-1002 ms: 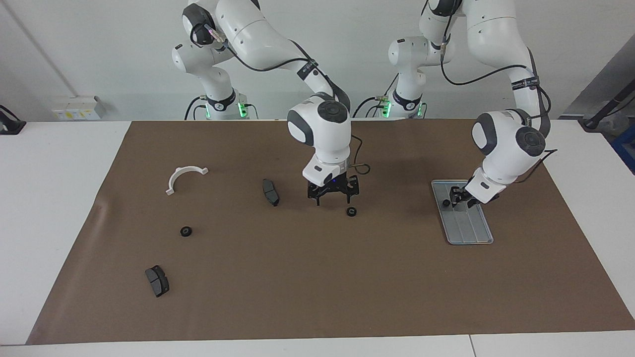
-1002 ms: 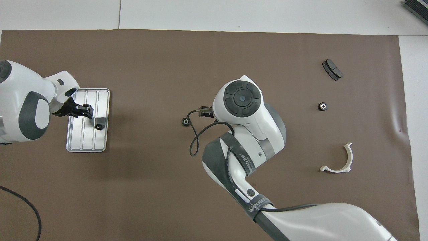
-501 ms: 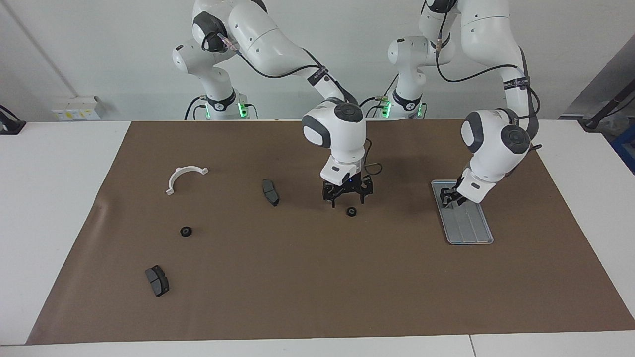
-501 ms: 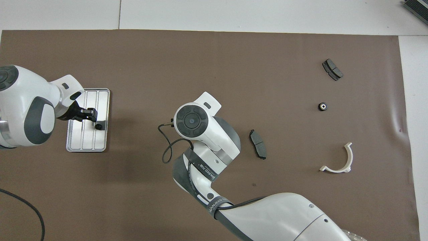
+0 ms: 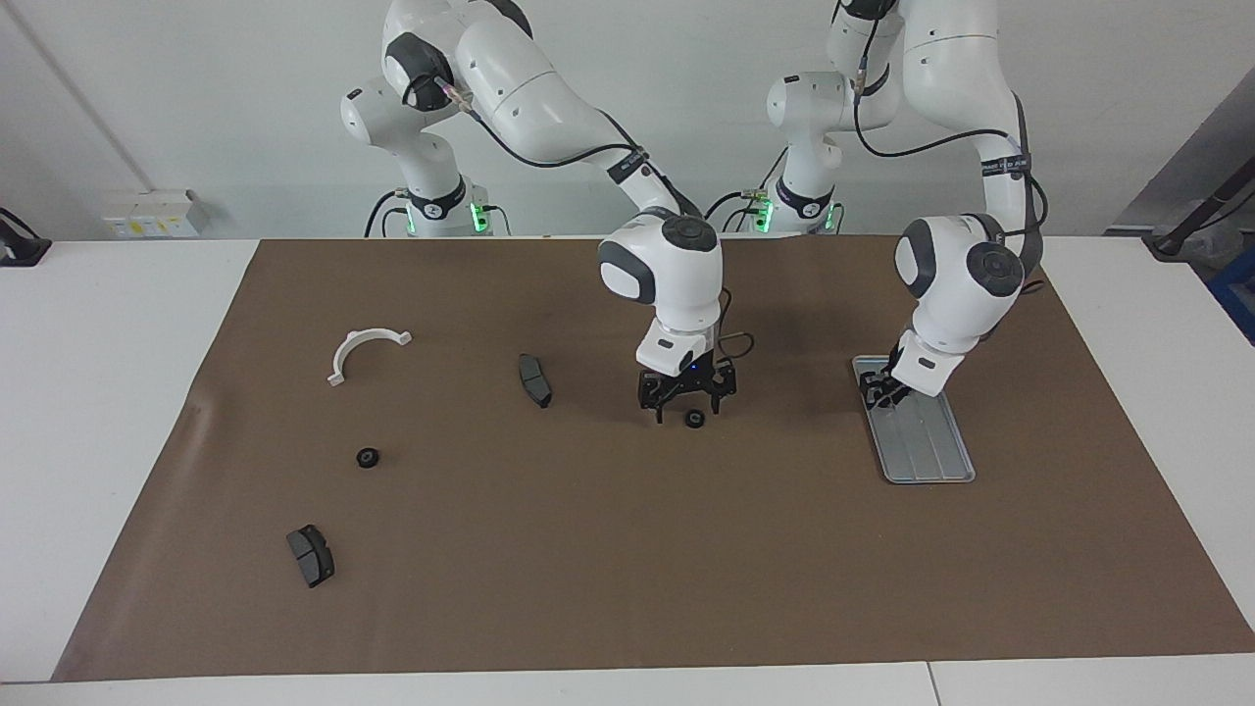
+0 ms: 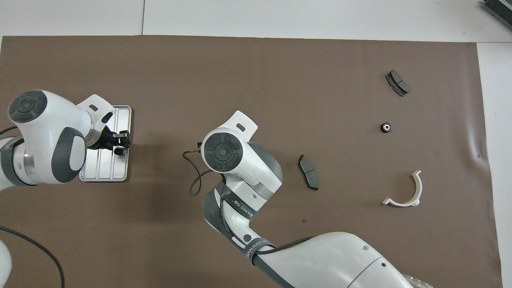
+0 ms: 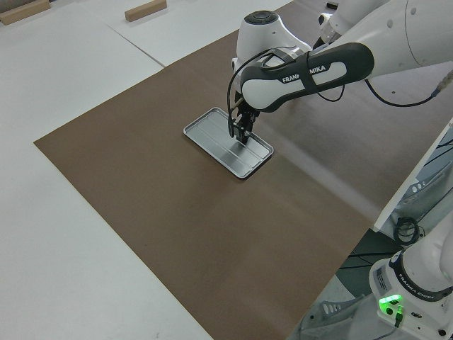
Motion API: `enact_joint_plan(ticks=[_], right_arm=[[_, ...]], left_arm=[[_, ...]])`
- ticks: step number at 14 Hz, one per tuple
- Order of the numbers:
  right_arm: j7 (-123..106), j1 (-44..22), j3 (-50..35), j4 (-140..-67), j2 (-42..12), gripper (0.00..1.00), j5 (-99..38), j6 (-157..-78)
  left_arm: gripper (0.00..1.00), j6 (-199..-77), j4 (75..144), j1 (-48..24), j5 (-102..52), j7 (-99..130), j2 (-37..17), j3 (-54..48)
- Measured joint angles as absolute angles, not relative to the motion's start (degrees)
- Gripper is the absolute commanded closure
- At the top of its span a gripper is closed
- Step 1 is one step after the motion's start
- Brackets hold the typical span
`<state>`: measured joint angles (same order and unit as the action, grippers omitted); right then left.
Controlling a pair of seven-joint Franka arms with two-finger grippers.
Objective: Place bearing gear from tray to pile
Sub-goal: 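Grasp the mid-table gear with the right gripper while the left gripper grasps the last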
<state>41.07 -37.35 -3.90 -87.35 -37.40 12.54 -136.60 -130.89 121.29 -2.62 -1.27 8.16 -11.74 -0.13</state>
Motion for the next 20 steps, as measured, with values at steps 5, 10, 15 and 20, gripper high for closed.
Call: enact_joint_plan(ticks=[5, 10, 15, 20], right_arm=[[41.07, -37.60, -3.93, -87.20, -38.55, 0.40, 12.69, -137.62], [41.07, -37.84, -3.90, -86.85, -38.84, 0.61, 12.71, -137.91], [41.17, -37.85, -3.85, -86.53, -38.89, 1.00, 12.72, -137.92], [43.56, -37.87, -3.86, -86.12, -39.06, 1.00, 12.72, -137.91]], left_arm=[[0.56, -130.91, 122.19, -2.57, -1.27, 8.40, -10.95, 0.03], [0.57, -131.29, 122.66, -2.57, -1.27, 8.56, -10.84, 0.03], [0.63, -133.36, 123.71, -2.57, -1.27, 9.02, -10.82, 0.03], [0.71, -133.52, 123.79, -2.57, -1.27, 9.07, -10.73, 0.03]])
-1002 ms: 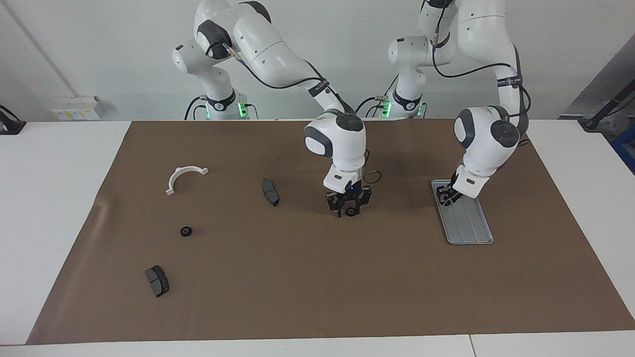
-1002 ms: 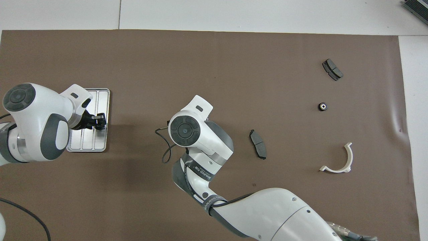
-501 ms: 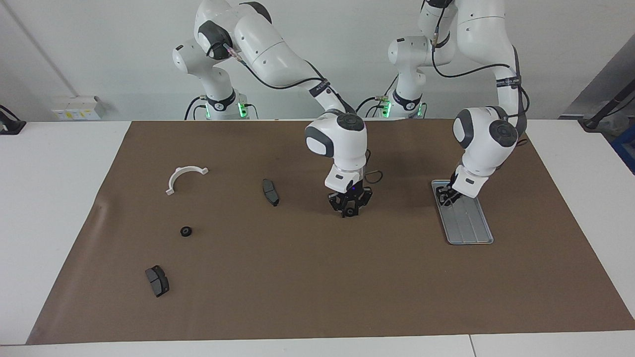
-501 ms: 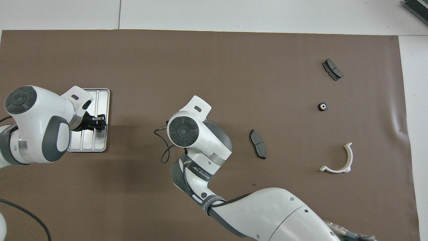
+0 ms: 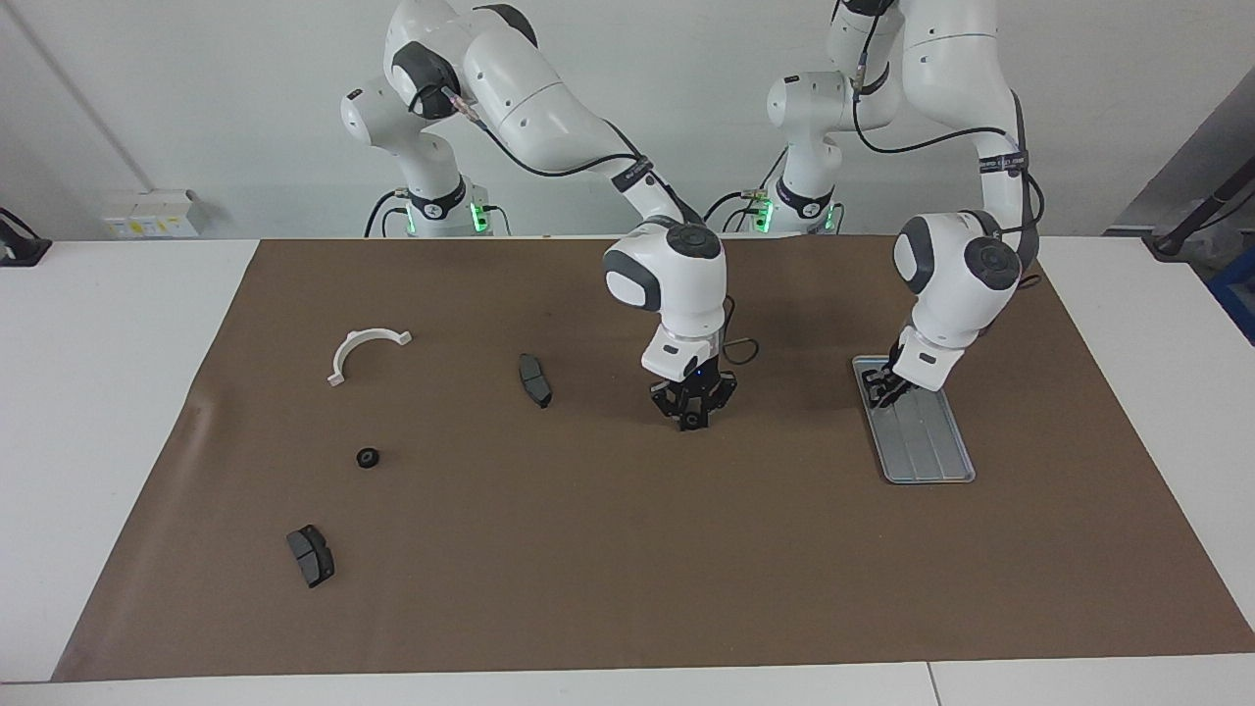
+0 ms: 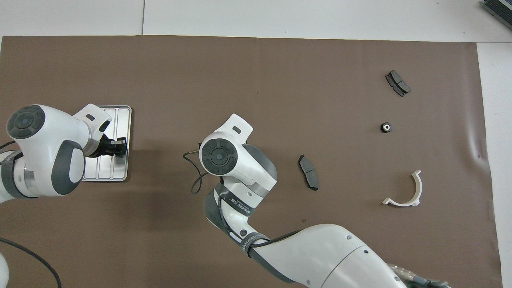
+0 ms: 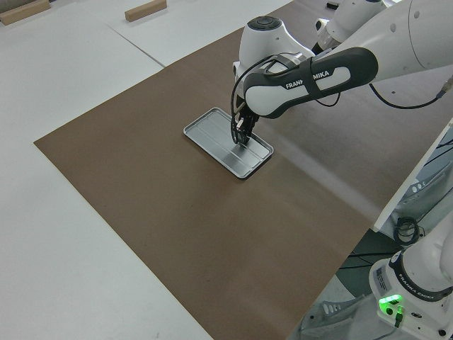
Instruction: Place bearing gear from tray to pile
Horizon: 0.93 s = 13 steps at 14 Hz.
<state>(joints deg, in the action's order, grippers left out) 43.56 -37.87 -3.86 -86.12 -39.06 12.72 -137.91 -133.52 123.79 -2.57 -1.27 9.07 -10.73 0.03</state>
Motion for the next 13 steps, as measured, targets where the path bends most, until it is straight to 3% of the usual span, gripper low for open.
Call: enact_joint_plan(ticks=[6, 13], right_arm=[[45.19, -36.35, -3.37, -84.06, -36.55, 1.00, 12.68, -135.44], [39.85, -25.32, -3.20, -84.95, -25.57, 1.00, 8.92, -123.59]], left_arm=[[0.80, -133.66, 123.85, -2.56, -1.27, 9.08, -10.69, 0.05], [0.85, -134.07, 122.60, -2.56, -1.27, 9.08, -10.63, 0.06]])
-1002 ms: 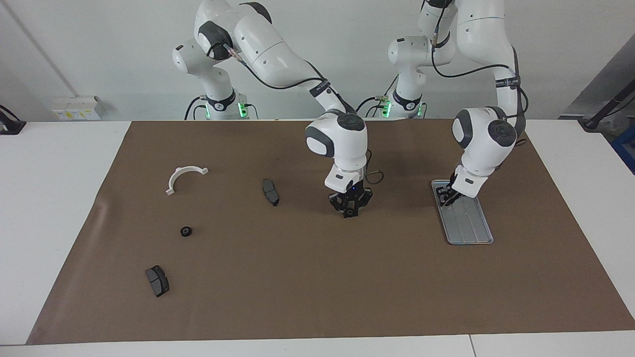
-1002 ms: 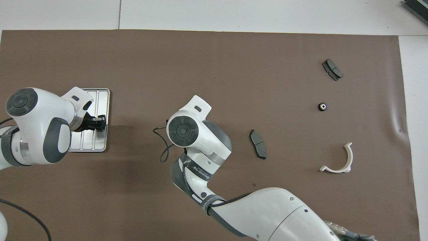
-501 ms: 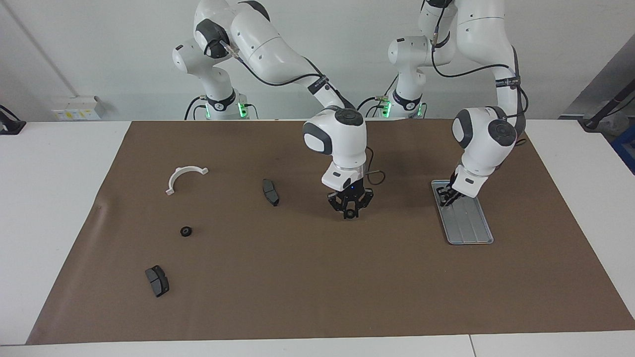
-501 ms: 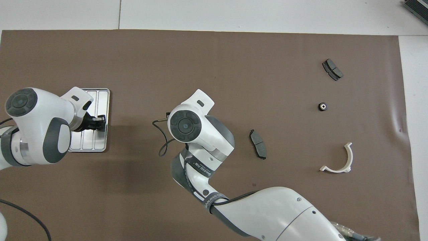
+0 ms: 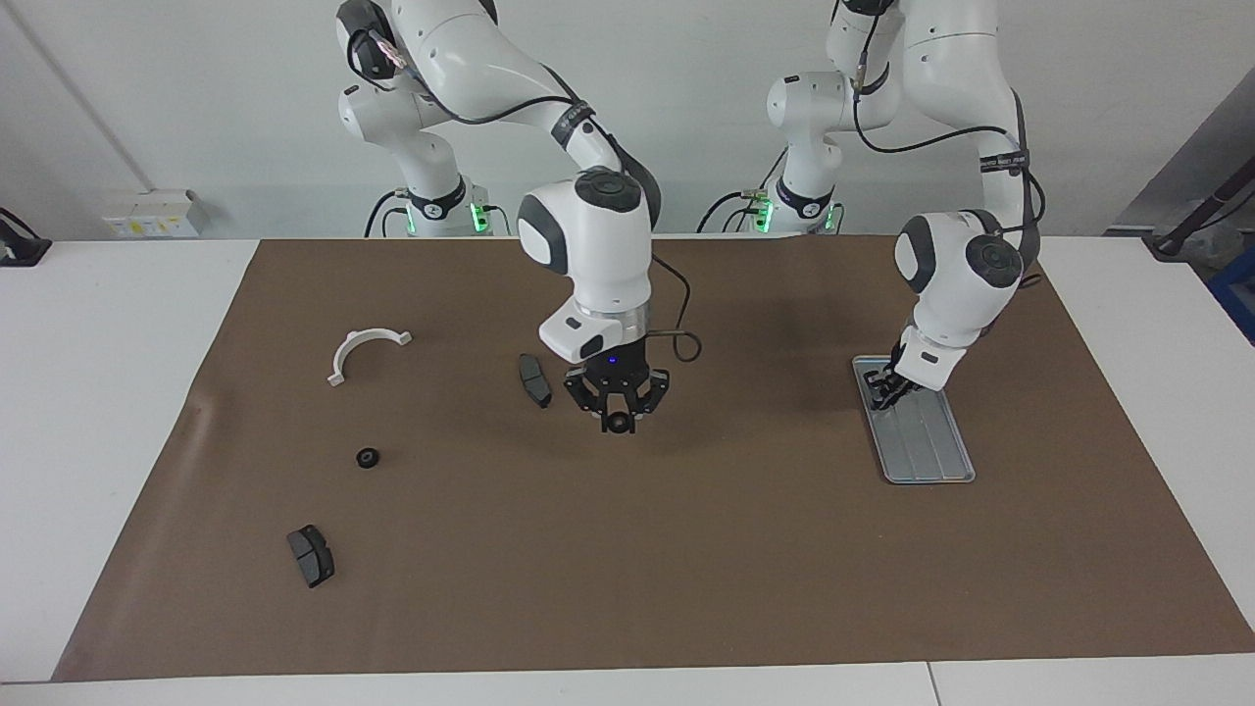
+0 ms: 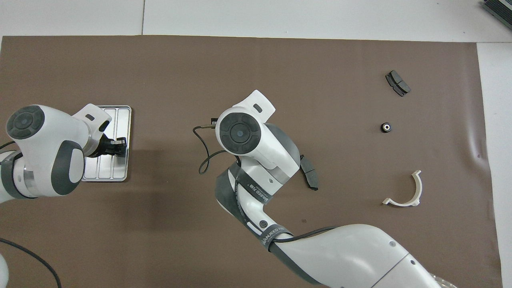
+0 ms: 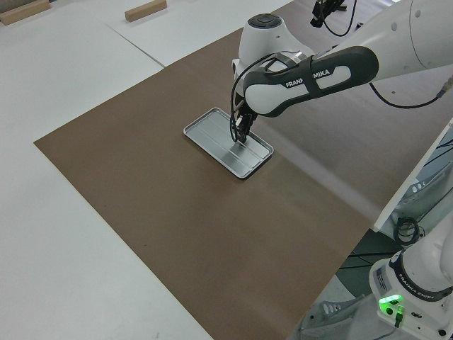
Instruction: Place bearing gear from tray to pile
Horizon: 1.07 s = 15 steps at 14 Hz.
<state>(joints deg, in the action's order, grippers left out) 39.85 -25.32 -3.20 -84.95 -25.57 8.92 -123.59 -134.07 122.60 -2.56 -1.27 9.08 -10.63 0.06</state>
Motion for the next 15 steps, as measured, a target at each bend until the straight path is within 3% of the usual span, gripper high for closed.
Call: enact_joint_plan(ticks=[4, 10, 13, 15], right_arm=[[30.77, -18.11, -3.17, -85.89, -23.15, 1.00, 6.74, -120.28], [18.47, -9.19, -3.16, -90.22, -23.02, 1.00, 6.64, -120.21], [12.13, -4.90, -3.16, -96.48, -22.89, 1.00, 6.61, -125.79], [10.10, -2.82, -3.16, -101.87, -22.47, 1.00, 6.61, -129.83]], left_arm=[[0.85, -130.83, 117.32, -3.00, -1.27, 11.06, -10.59, -0.58], [0.85, -129.36, 115.43, -14.50, -1.27, 26.92, -10.77, -1.07], [0.87, -127.56, 113.47, -20.86, -1.27, 35.26, -11.12, -1.19], [0.87, -123.82, 108.64, -25.66, -1.27, 41.03, -13.72, -1.19]])
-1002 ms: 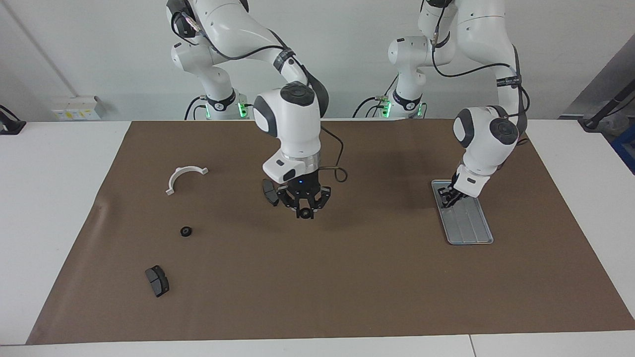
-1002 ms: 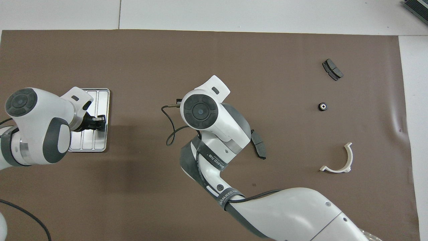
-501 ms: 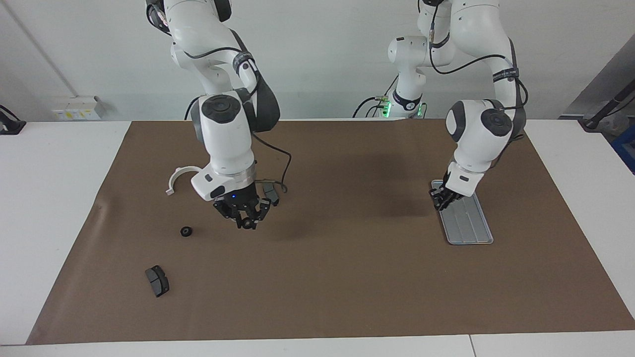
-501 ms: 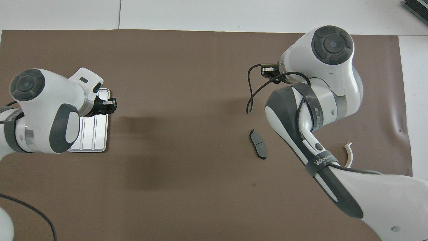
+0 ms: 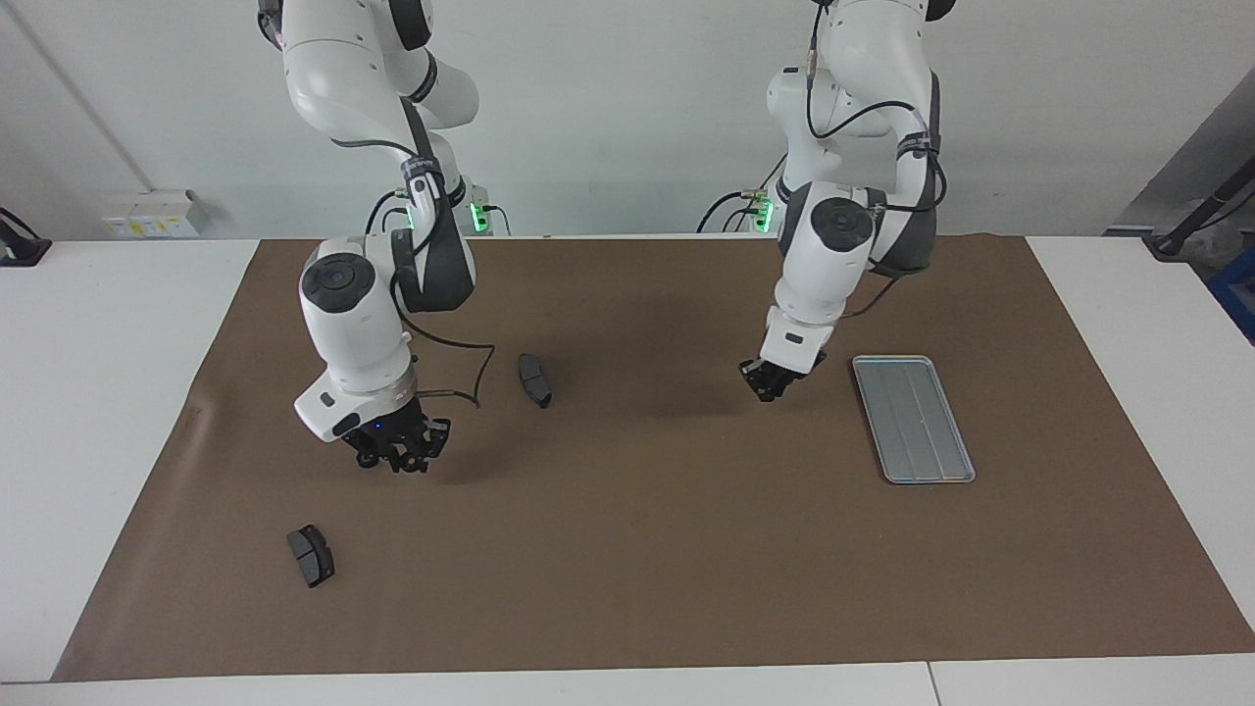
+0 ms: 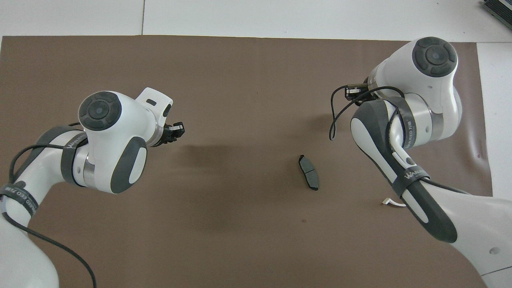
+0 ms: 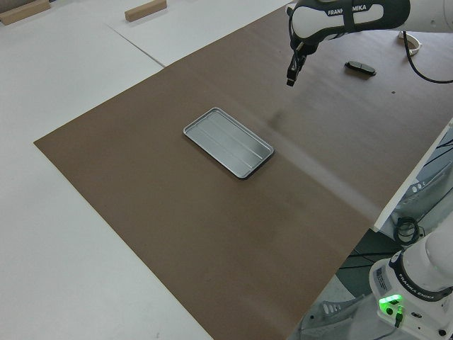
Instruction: Place bearing gear from tray to pile
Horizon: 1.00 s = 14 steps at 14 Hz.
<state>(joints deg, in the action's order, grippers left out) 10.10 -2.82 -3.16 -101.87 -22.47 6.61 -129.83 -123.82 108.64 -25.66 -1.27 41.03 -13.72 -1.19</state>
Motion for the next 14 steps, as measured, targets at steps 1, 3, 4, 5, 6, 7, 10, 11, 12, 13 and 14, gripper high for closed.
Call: enact_joint_plan(ticks=[1, 3, 4, 5, 6, 7, 10, 11, 12, 13, 14], right_arm=[[9.63, -2.15, -3.16, -104.24, -22.06, 1.00, 6.61, -130.72], [9.57, -1.90, -3.22, -107.70, -20.64, 1.00, 6.61, -130.62], [9.57, -1.95, -3.35, -109.19, -19.76, 1.00, 6.61, -130.46], [9.57, -2.04, -3.50, -110.73, -18.87, 0.97, 6.61, -130.35], [9.57, -2.15, -3.66, -112.36, -17.98, 0.91, 6.61, -130.33], [9.57, -2.17, -3.84, -113.94, -17.22, 0.80, 6.61, -130.33], [9.57, -2.17, -3.93, -117.07, -15.90, 0.00, 5.80, -130.36], [9.57, -2.17, -3.93, -117.44, -15.73, 0.00, 5.50, -130.38], [9.57, -2.17, -3.93, -117.53, -15.60, 0.00, 5.31, -130.39], [9.57, -2.17, -3.93, -117.53, -15.48, 0.00, 5.24, -130.41], [9.57, -2.17, -3.93, -117.52, -15.35, 0.00, 5.19, -130.45]], left_arm=[[0.87, -122.73, 105.34, -27.93, -1.27, 43.93, -16.00, -1.20], [0.87, -121.85, 99.94, -30.76, -1.28, 47.12, -20.30, -1.23], [0.87, -121.46, 97.94, -31.53, -1.28, 48.01, -21.97, -1.22], [0.87, -120.86, 96.04, -32.11, -1.28, 48.57, -23.52, -1.20], [0.87, -120.47, 94.29, -32.68, -1.28, 49.04, -24.99, -1.17], [0.87, -120.43, 92.91, -33.24, -1.28, 49.76, -26.30, -1.19], [0.87, -120.48, 91.44, -33.90, -1.28, 50.44, -27.83, -1.15], [0.87, -120.55, 91.43, -33.91, -1.28, 50.47, -27.84, -1.06], [0.87, -120.74, 91.46, -33.91, -1.28, 50.48, -27.88, -0.90], [0.87, -121.06, 91.58, -33.90, -1.28, 50.49, -27.95, -0.77], [0.87, -121.41, 91.85, -33.91, -1.28, 50.49, -28.03, -0.73]])
